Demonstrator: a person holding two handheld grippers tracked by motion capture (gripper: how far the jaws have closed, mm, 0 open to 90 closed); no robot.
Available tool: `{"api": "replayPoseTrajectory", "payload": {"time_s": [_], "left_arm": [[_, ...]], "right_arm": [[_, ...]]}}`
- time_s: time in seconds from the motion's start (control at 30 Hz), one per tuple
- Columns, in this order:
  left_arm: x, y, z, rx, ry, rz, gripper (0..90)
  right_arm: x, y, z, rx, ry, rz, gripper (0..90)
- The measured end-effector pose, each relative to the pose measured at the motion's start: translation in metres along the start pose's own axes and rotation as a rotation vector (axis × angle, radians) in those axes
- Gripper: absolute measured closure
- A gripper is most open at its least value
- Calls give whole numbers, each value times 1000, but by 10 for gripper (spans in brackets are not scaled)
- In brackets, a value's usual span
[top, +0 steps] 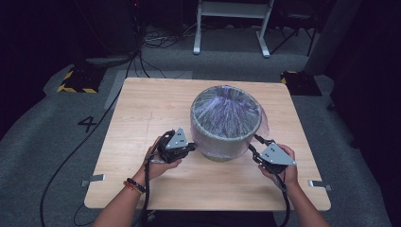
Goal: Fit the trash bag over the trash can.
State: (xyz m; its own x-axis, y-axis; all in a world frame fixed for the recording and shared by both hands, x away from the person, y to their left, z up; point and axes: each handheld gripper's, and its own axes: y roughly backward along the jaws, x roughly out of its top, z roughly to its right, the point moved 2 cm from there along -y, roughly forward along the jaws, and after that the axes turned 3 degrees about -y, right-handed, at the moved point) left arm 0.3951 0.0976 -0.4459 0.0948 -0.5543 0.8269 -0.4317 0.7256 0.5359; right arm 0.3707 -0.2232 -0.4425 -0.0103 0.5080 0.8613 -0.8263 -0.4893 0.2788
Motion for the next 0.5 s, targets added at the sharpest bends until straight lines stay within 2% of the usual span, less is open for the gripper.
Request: {"api": "replayPoseTrajectory", "payload": {"time_s": [0.03,0.13,0.2,0.27,0.37,0.5], "left_arm": [[-1,0,0,0,1,-3,900],[-3,-2,1,1,-2,-16,900],[-5,-5,1,-2,-2,-27,900],[-8,-7,2,-2,-1,-39,900],[-12,-11,2,-4,-10,-66,900],[-22,-17,2,-17,-3,-117,900]], "right_arm": [[0,0,-1,24,-4,3,796],[-2,0,-2,78,-6,4,900],[-5,0,-2,109,-23,5,900],[-7,0,-1,119,-28,3,900],[-15,-2,2,144,-63,-21,900],[-27,-7,4,173,-85,-71,900]]}}
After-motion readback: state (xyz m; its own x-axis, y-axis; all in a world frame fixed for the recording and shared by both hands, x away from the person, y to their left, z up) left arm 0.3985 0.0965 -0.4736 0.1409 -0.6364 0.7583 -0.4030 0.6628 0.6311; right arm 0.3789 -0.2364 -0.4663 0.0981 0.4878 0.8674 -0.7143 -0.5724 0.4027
